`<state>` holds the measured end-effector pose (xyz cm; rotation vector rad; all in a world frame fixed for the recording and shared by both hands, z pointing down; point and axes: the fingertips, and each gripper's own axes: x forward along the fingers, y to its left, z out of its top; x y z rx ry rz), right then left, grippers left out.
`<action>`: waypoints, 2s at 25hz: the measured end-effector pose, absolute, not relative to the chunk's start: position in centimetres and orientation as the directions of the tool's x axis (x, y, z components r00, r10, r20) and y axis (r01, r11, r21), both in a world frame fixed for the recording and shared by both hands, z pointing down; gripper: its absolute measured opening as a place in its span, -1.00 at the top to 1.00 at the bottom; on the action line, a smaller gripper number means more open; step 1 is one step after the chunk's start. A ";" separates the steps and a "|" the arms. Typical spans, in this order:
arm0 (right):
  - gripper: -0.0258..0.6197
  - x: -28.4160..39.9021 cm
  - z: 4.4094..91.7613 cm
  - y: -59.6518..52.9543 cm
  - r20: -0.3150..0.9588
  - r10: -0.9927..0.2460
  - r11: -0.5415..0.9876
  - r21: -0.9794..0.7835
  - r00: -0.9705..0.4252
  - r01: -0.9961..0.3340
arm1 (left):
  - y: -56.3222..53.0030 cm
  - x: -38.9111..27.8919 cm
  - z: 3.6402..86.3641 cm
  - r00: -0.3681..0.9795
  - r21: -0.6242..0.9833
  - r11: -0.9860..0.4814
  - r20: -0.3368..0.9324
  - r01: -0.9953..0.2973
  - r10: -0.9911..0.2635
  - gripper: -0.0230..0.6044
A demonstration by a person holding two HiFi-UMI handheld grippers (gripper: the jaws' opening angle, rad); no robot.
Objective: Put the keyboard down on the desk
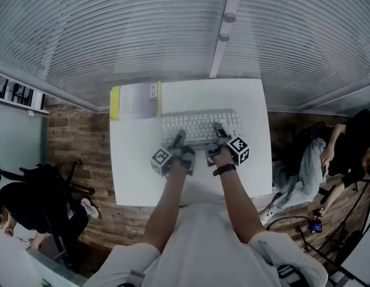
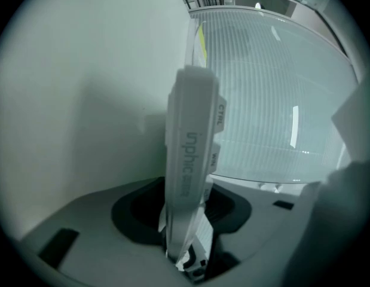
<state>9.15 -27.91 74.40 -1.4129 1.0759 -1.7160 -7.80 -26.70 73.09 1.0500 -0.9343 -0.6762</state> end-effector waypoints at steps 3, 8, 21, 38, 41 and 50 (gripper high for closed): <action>0.52 9.2 74.4 -27.9 0.436 -0.878 -0.443 -0.896 -0.198 -0.010 | -26.0 -7.8 73.0 0.472 0.931 0.364 0.306 0.033 -0.827 0.41; 0.51 9.2 74.6 -27.8 0.438 -0.878 -0.444 -0.896 -0.194 -0.012 | -24.4 -7.4 72.5 0.498 0.930 0.367 0.304 0.032 -0.812 0.41; 0.50 9.3 74.5 -28.0 0.429 -0.882 -0.436 -0.900 -0.197 -0.011 | -22.6 -6.8 70.7 0.498 0.958 0.271 0.190 0.095 -0.846 0.40; 0.45 8.5 74.4 -27.9 0.394 -0.885 -0.397 -0.917 -0.246 -0.041 | -22.1 -6.8 72.4 0.457 0.931 0.360 0.296 0.058 -0.839 0.57; 0.24 7.7 73.7 -27.1 0.401 -0.859 -0.371 -0.916 -0.317 -0.153 | -22.1 -7.0 72.8 0.455 0.934 0.354 0.296 0.046 -0.840 0.57; 0.03 8.2 71.9 -19.7 0.451 -0.784 -0.242 -0.855 -0.427 -0.460 | -22.2 -7.0 73.1 0.449 0.928 0.369 0.313 0.041 -0.837 0.58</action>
